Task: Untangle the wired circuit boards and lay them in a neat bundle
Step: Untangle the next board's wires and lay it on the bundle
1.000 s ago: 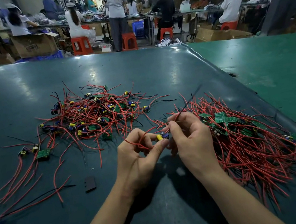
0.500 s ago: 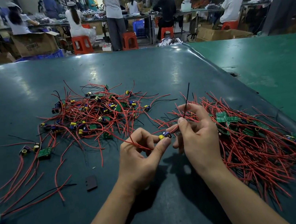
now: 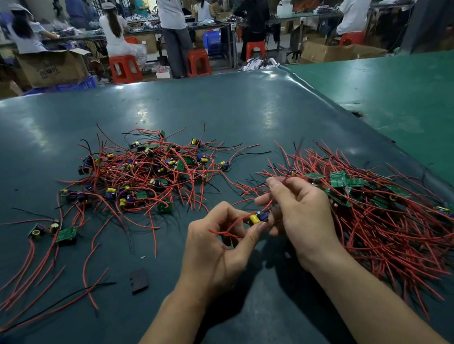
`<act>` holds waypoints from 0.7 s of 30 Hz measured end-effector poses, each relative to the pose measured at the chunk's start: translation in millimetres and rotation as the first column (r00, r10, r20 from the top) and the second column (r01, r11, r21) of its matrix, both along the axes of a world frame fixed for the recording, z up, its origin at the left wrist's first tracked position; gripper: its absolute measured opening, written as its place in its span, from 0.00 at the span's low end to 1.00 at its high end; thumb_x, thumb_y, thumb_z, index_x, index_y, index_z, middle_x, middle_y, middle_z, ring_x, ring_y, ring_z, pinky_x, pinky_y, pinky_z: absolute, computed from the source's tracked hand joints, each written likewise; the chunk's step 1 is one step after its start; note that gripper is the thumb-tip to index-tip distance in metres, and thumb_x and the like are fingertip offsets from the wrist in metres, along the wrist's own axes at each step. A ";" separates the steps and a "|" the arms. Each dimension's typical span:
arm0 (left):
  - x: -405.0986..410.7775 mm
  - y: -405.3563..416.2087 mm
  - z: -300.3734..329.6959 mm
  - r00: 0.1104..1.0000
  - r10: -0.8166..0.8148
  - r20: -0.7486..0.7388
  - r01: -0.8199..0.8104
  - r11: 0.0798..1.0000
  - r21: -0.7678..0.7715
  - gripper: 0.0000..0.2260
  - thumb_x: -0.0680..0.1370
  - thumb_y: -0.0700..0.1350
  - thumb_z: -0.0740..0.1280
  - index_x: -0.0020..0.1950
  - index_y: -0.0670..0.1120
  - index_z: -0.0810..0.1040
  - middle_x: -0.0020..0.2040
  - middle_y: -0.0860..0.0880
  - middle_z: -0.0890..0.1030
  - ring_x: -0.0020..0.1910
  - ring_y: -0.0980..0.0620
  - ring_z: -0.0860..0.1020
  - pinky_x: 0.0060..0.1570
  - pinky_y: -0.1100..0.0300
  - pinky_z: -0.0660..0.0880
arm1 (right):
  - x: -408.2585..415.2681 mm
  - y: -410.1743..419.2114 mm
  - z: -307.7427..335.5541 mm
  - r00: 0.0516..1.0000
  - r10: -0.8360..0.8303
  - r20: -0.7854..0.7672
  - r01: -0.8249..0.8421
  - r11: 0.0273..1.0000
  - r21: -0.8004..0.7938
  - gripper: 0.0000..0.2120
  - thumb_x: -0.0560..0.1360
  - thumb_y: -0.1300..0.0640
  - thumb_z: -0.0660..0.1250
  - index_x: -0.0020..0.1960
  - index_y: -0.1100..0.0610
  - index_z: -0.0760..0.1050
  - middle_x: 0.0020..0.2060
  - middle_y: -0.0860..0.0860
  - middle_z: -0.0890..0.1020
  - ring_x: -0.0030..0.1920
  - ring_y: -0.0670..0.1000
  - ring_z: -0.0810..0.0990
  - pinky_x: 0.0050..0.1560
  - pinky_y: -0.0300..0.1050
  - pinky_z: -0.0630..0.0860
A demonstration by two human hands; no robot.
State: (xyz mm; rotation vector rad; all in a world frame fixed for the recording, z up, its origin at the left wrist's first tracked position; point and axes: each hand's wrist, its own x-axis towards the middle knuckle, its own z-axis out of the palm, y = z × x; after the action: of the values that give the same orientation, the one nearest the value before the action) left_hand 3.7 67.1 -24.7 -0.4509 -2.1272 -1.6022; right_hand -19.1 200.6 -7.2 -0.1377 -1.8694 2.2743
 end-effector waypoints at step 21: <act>3.6 1.0 1.4 0.999 -0.038 0.010 0.038 0.999 -0.011 0.16 0.70 0.45 0.75 0.33 0.48 0.67 0.36 0.46 0.81 0.32 0.47 0.76 0.33 0.55 0.73 | -1.2 8.7 8.0 0.992 0.088 0.091 -0.058 0.954 -0.293 0.11 0.80 0.51 0.64 0.48 0.58 0.81 0.24 0.47 0.74 0.20 0.43 0.66 0.19 0.33 0.60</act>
State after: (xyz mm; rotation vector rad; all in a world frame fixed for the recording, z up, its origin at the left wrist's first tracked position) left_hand 7.3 68.1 -23.2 -0.4912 -2.1479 -1.6166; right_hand -20.3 209.3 0.8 -0.2357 -1.5971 2.6287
